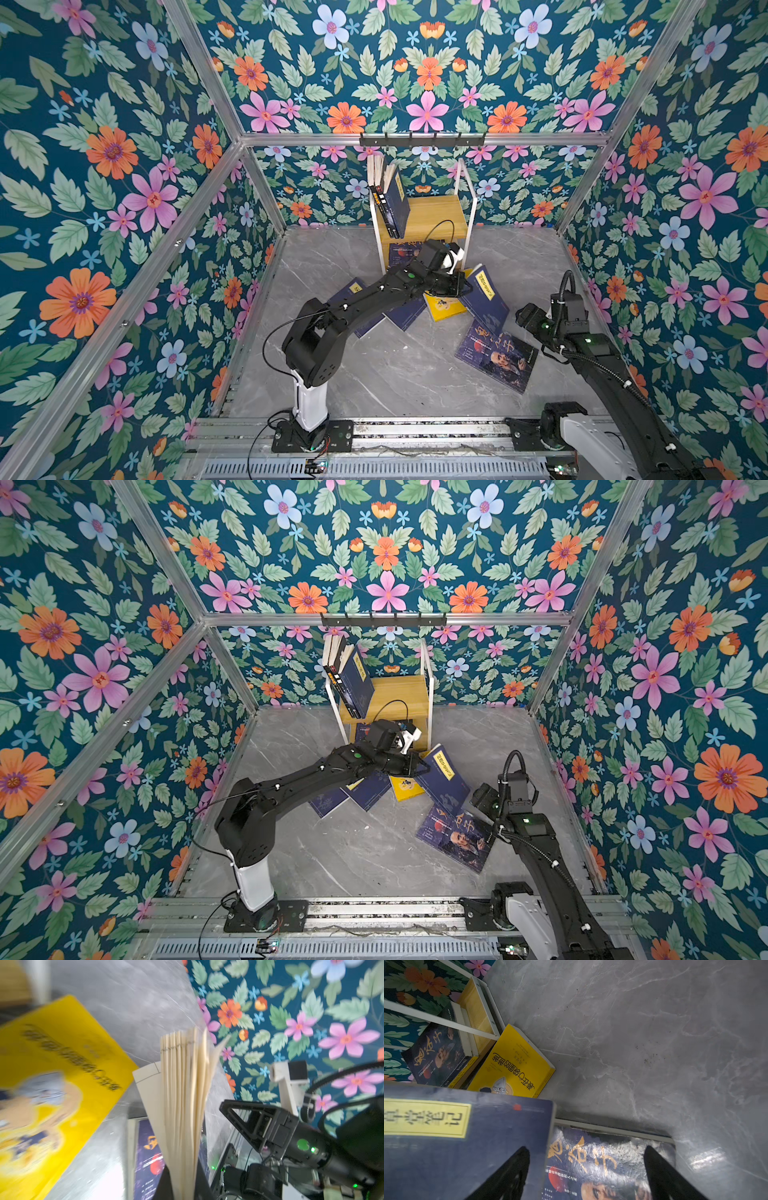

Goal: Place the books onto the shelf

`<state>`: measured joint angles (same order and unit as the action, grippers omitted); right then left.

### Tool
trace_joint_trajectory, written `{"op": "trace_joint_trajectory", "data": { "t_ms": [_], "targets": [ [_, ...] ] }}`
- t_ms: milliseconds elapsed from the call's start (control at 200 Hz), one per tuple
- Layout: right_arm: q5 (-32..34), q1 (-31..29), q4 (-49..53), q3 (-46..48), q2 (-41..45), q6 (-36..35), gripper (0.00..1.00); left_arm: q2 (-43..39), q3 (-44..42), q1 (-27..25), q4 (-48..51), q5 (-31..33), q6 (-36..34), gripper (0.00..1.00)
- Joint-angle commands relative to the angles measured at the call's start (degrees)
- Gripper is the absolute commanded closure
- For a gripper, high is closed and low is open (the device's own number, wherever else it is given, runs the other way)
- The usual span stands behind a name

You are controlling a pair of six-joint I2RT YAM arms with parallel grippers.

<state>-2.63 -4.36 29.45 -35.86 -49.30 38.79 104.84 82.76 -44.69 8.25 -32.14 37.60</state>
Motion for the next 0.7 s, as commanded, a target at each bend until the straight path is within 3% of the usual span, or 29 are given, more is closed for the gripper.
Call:
{"op": "trace_joint_trajectory", "data": {
  "t_ms": [0,120,365,445,695],
  "targets": [
    [2.78,-3.15,-1.15,-0.55,0.25,-1.53,0.14,-2.87,-2.71,2.15,-2.76,2.24,2.66,1.0],
    [7.72,-12.64,-6.52,-0.81,1.08,-6.66,0.14,-5.14,-5.66,3.55,-3.93,2.39,3.74,1.0],
    [17.7,-33.75,-21.95,-0.09,0.12,-34.41,0.14,-6.68,-9.27,3.95,-7.25,2.17,6.29,1.0],
    [19.35,-37.8,-25.44,-0.08,-1.33,-41.5,0.14,-6.67,-9.53,4.02,-7.9,2.11,6.77,1.0],
    [23.01,-44.05,-27.86,-2.9,-9.72,-51.93,0.16,-6.04,-9.78,3.99,-8.8,2.11,7.99,1.0]
  ]
}}
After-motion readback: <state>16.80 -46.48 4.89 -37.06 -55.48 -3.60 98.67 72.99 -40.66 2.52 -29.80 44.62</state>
